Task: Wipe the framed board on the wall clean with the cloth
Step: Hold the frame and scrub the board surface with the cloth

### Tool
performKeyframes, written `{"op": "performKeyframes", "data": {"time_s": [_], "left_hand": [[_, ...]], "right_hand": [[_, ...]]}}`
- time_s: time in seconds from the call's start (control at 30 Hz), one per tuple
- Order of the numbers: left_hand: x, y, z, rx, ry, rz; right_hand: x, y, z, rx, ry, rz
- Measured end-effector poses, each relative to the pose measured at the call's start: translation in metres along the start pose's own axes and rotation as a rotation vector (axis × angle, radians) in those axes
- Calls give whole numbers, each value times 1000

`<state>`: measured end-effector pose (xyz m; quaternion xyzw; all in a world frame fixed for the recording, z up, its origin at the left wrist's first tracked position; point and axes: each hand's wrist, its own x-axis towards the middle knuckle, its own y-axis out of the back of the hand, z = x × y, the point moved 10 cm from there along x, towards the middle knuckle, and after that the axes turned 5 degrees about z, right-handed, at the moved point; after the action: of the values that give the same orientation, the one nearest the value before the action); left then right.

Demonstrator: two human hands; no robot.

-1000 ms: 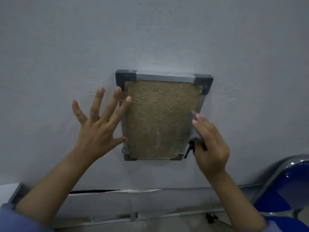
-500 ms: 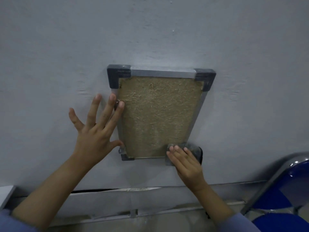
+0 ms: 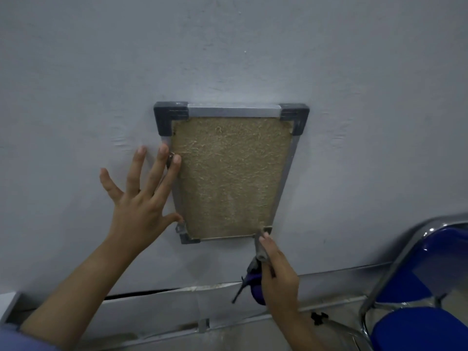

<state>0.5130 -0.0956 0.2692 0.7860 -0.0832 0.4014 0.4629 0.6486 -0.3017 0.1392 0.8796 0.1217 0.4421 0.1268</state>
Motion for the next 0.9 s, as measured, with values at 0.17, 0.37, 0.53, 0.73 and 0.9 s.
{"op": "performKeyframes", "data": {"time_s": [0.17,0.37,0.53,0.73,0.9], "left_hand": [[1,1,-1,16,-22,13],[2,1,-2,50,-45,33],[-1,-3,-4,104,-63,83],[-1,-5,-7,114,-81,139],[-2,0,-8,158,-88,156]], "right_hand": [[25,7,-8,85,-155,214],[8,-35,-6,-25,-225,245],[-9,-57,-11,15,-330,356],[-39,-117,-51,85,-267,109],[-46,-130,-71,156,-97,-140]]}}
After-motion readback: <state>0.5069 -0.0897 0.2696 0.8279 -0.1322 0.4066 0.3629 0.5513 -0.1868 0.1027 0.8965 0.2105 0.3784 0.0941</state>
